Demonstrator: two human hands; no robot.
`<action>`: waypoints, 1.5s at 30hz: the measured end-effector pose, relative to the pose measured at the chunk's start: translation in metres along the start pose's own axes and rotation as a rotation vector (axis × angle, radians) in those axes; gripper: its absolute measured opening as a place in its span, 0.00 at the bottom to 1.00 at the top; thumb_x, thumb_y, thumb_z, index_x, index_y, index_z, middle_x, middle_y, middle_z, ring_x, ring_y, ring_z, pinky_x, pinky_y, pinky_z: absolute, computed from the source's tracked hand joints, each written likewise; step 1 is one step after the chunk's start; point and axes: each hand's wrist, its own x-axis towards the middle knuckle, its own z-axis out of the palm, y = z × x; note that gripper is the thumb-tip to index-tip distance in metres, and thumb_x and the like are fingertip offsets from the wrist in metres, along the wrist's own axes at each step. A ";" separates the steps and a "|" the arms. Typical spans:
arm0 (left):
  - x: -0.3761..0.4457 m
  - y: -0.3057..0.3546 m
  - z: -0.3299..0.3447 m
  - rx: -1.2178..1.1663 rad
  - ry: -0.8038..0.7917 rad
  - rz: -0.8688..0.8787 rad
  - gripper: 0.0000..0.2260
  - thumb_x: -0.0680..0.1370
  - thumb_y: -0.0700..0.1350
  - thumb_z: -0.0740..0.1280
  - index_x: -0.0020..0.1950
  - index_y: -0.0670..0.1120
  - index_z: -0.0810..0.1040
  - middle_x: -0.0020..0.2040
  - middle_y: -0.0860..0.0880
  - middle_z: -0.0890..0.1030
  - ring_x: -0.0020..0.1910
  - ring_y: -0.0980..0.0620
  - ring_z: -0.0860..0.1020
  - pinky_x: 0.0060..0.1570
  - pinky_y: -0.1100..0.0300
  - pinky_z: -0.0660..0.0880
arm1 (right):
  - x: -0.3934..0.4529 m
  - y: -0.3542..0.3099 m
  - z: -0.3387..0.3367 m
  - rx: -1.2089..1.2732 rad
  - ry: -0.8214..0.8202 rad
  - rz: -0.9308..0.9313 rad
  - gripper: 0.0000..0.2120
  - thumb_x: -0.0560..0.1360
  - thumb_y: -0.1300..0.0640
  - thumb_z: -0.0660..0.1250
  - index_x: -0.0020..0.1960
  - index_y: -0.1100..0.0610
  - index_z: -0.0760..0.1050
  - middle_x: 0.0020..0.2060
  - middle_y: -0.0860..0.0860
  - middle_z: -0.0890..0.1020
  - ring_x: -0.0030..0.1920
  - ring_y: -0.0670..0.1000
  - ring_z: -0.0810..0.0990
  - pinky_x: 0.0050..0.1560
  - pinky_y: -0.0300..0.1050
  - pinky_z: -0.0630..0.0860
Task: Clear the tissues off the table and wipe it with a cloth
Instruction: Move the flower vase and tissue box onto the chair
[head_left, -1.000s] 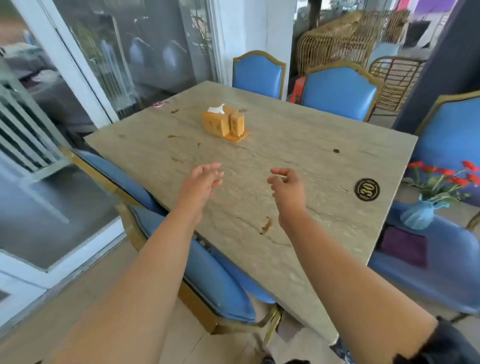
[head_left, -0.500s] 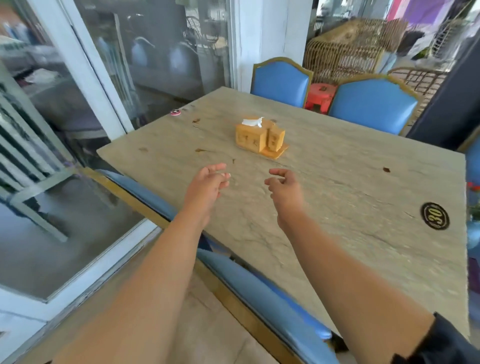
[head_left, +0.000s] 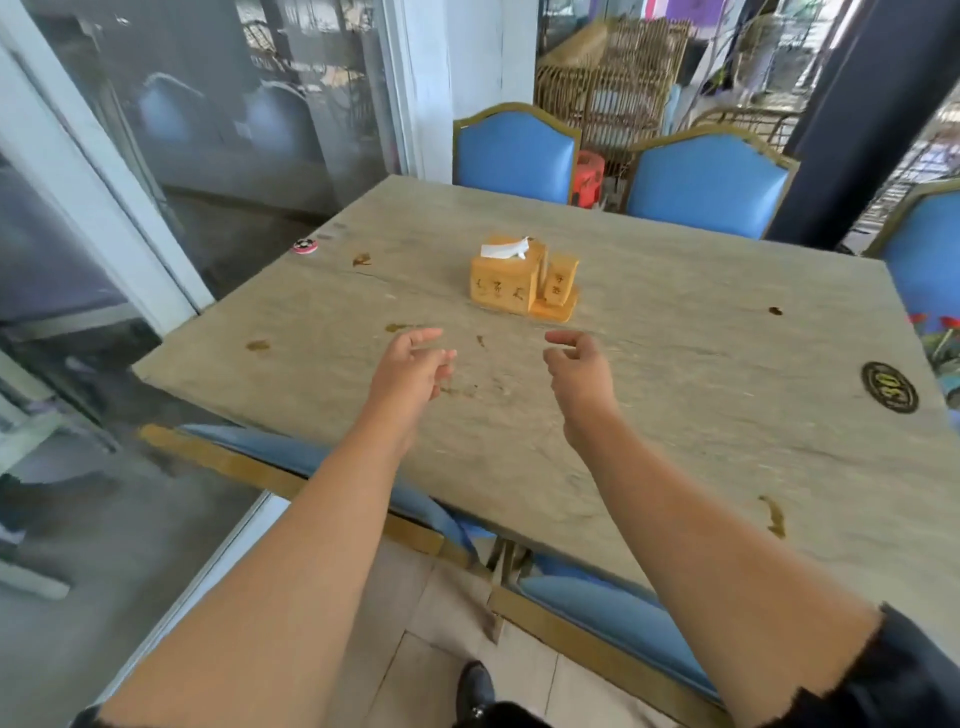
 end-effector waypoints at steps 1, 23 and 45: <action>0.013 0.000 0.000 0.004 -0.008 0.006 0.11 0.77 0.42 0.62 0.56 0.54 0.74 0.54 0.48 0.82 0.51 0.52 0.80 0.48 0.56 0.74 | 0.008 -0.001 0.007 -0.002 0.011 -0.001 0.12 0.76 0.59 0.60 0.59 0.51 0.74 0.41 0.46 0.76 0.31 0.46 0.70 0.30 0.40 0.67; 0.341 -0.033 0.081 0.080 -0.288 -0.107 0.21 0.76 0.53 0.65 0.67 0.50 0.69 0.62 0.54 0.76 0.61 0.56 0.73 0.52 0.62 0.69 | 0.266 0.042 0.140 -0.103 0.242 0.013 0.32 0.76 0.47 0.67 0.76 0.51 0.59 0.71 0.47 0.68 0.68 0.48 0.70 0.67 0.47 0.69; 0.280 -0.010 0.095 -0.091 -0.441 -0.034 0.21 0.76 0.57 0.63 0.68 0.64 0.64 0.65 0.55 0.75 0.64 0.53 0.72 0.63 0.50 0.67 | 0.199 0.018 0.112 -0.002 0.338 -0.026 0.27 0.79 0.46 0.61 0.75 0.48 0.59 0.70 0.46 0.68 0.69 0.48 0.68 0.68 0.53 0.69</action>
